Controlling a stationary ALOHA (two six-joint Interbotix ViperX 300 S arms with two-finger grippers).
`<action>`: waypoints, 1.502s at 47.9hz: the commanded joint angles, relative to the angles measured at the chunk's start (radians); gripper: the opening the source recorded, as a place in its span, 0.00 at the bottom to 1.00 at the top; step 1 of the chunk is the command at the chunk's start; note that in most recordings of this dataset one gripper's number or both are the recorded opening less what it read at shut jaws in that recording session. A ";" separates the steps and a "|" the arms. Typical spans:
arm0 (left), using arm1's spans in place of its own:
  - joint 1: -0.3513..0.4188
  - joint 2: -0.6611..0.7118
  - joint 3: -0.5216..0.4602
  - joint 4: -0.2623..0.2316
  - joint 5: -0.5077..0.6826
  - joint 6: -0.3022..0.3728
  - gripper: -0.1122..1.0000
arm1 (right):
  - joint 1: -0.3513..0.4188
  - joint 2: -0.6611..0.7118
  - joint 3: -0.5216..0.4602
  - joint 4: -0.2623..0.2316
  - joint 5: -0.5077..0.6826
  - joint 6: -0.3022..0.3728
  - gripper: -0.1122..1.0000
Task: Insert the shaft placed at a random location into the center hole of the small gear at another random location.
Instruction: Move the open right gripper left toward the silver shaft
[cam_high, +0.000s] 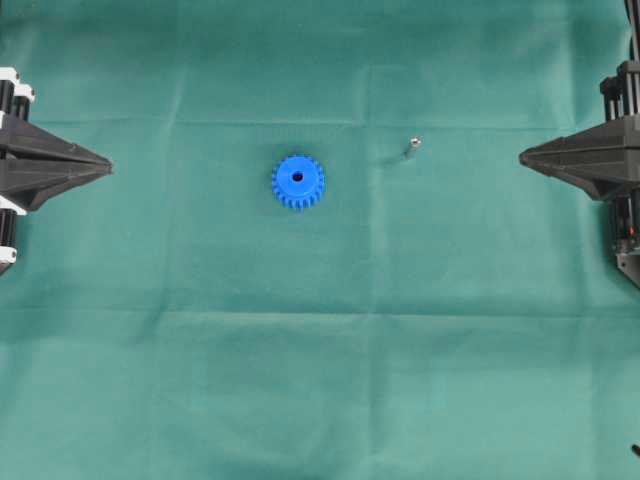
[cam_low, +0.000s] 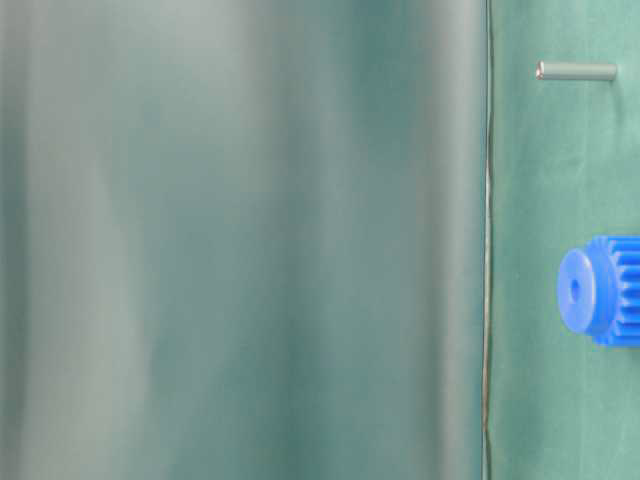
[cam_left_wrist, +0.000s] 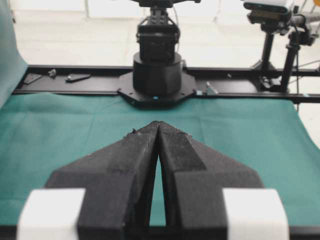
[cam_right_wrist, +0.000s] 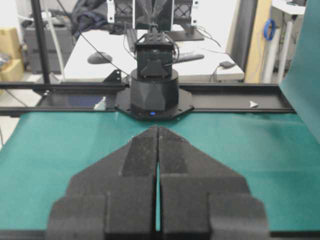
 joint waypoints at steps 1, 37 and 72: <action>0.000 0.008 -0.034 0.014 0.002 -0.003 0.10 | -0.008 0.014 -0.011 -0.003 0.003 0.003 0.11; 0.000 0.008 -0.034 0.012 0.015 -0.006 0.10 | -0.190 0.360 0.015 0.002 -0.074 0.003 0.55; 0.002 0.011 -0.031 0.014 0.015 -0.005 0.10 | -0.285 0.945 0.005 0.051 -0.505 -0.009 0.86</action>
